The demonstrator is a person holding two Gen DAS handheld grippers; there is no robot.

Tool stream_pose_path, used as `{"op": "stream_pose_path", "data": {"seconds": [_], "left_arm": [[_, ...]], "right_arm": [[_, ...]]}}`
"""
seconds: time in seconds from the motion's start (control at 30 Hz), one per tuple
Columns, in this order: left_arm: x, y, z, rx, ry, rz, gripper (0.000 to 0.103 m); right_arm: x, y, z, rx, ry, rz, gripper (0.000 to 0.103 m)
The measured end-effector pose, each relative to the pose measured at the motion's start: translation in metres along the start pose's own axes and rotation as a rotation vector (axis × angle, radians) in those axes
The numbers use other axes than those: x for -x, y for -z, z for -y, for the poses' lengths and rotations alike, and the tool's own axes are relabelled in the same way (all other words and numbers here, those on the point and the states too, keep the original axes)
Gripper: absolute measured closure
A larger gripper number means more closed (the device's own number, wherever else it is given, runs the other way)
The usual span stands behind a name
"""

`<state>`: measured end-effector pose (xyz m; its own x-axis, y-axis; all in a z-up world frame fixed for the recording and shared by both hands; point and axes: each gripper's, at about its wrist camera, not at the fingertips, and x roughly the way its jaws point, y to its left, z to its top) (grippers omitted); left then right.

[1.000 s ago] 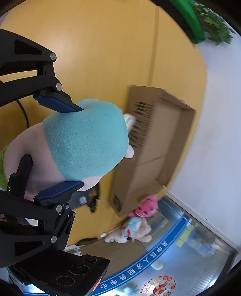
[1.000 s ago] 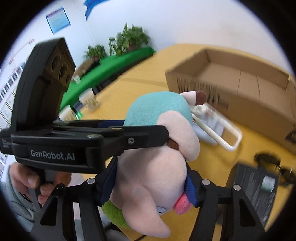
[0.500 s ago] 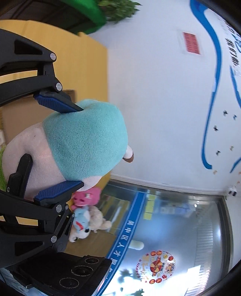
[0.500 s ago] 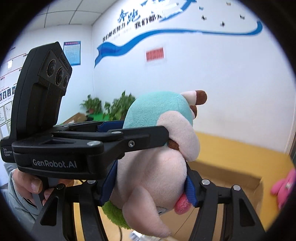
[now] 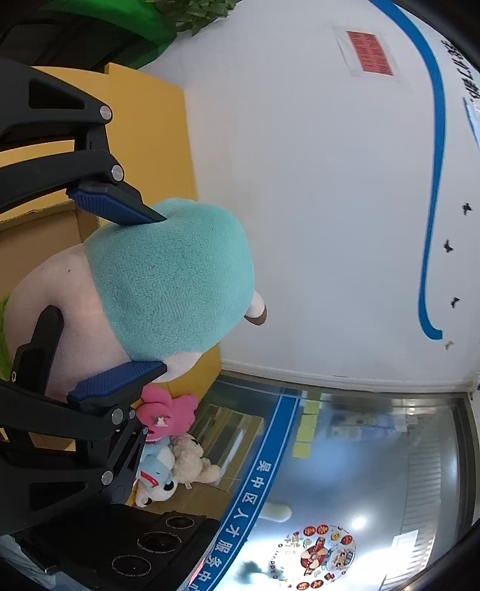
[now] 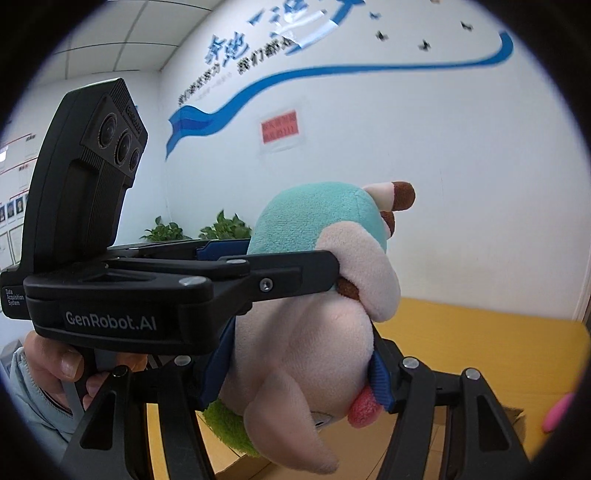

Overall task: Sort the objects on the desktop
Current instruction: 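Carry the plush pig with the left gripper into the cardboard box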

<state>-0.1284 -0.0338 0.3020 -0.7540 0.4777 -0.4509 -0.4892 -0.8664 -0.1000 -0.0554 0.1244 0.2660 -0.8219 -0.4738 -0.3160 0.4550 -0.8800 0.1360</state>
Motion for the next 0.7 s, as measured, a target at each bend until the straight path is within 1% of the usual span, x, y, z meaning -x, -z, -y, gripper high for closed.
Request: {"op": "stream_pose_path", "data": {"seconds": [0.1,0.17,0.3,0.4,0.5,0.57,0.63,0.67,0.7], "left_arm": [[-0.050,0.018,-0.027,0.049,0.011,-0.096,0.036],[-0.082,0.034,-0.048,0.095,0.026,-0.156,0.036],[-0.156,0.086,-0.096,0.202,0.047,-0.321,0.036],[-0.197,0.120,-0.118,0.257,0.048,-0.416,0.036],[-0.226,0.149,-0.135,0.293,0.042,-0.487,0.035],[-0.234,0.160,-0.143,0.311,0.052,-0.500,0.035],[-0.237,0.164,-0.146,0.309,0.056,-0.515,0.035],[-0.236,0.164,-0.146,0.305,0.062,-0.523,0.034],[-0.236,0.166,-0.147,0.306,0.071,-0.538,0.033]], "right_arm": [[-0.039,0.018,0.023,-0.068,0.002,-0.072,0.040],[-0.070,0.037,0.038,-0.108,0.008,-0.129,0.040],[-0.129,0.083,0.068,-0.220,0.002,-0.253,0.040],[-0.166,0.119,0.083,-0.285,0.012,-0.336,0.040],[-0.194,0.147,0.093,-0.342,0.017,-0.409,0.040],[-0.212,0.159,0.098,-0.345,0.029,-0.448,0.039],[-0.221,0.165,0.095,-0.316,0.047,-0.473,0.036],[-0.223,0.166,0.092,-0.308,0.050,-0.485,0.033],[-0.224,0.164,0.088,-0.306,0.052,-0.496,0.031]]}}
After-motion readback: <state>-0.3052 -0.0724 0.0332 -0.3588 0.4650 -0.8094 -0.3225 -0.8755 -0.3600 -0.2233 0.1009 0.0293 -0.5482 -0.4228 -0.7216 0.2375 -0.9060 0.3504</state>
